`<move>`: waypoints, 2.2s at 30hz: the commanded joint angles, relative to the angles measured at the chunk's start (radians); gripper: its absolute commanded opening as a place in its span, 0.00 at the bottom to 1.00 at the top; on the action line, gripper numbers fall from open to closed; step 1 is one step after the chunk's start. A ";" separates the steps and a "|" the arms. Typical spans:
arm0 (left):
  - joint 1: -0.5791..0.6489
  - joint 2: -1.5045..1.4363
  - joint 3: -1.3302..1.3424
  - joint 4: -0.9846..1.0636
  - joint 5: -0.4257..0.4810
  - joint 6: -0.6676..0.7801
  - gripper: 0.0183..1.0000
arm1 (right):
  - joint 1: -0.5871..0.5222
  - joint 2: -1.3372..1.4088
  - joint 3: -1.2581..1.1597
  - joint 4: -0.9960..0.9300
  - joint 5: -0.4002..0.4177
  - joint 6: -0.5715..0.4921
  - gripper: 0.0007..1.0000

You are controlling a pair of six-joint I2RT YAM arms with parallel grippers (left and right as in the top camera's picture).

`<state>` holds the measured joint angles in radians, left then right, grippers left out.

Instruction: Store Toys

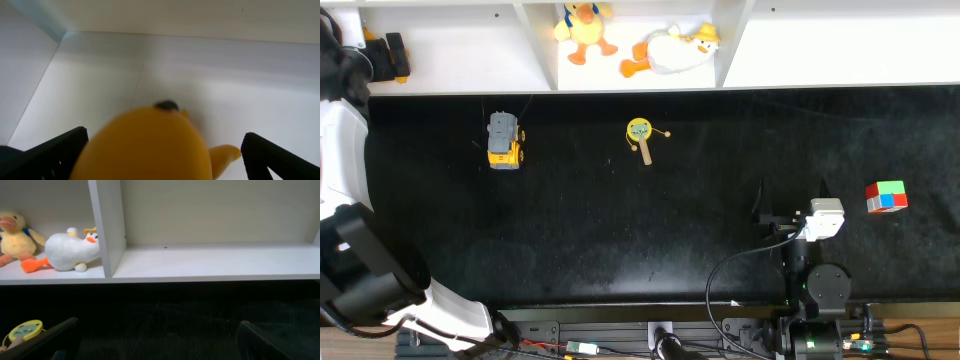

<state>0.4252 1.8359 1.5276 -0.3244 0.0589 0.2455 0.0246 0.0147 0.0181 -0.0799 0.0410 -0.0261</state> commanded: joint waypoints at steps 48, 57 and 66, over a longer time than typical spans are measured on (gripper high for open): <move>-0.002 -0.278 -0.045 -0.340 -0.019 0.016 1.00 | -0.006 -0.010 -0.014 0.005 0.003 0.004 0.99; -0.002 -0.512 -0.296 -0.365 -0.032 0.007 1.00 | -0.006 -0.010 -0.014 0.005 0.003 0.004 1.00; -0.027 -0.790 -0.640 -0.419 0.082 -0.146 1.00 | -0.006 -0.010 -0.014 0.005 0.003 0.004 0.99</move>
<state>0.4191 1.0996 0.9703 -0.7471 0.0917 0.1688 0.0250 0.0147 0.0181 -0.0799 0.0410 -0.0261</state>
